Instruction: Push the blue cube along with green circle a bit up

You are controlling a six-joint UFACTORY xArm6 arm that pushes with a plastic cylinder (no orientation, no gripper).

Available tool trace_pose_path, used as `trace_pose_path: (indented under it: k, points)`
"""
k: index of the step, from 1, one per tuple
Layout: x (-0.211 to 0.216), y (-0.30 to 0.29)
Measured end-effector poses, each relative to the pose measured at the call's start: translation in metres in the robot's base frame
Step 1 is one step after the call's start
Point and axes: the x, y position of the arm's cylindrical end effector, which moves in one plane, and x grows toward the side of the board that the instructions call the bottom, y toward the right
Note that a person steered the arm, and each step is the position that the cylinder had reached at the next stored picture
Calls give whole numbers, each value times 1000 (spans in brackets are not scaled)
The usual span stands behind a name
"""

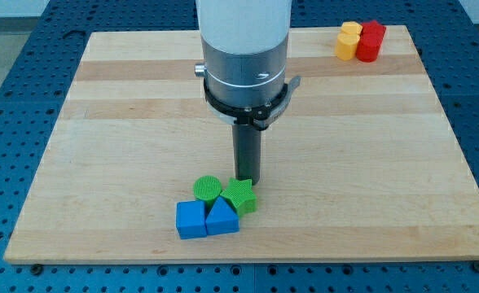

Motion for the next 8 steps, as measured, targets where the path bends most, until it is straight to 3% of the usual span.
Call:
trace_pose_path:
  k: [1, 2, 3, 4, 6, 8]
  points:
    - [5, 50]
    - [40, 117]
    - [98, 107]
    - [100, 100]
    - [99, 49]
    - [97, -87]
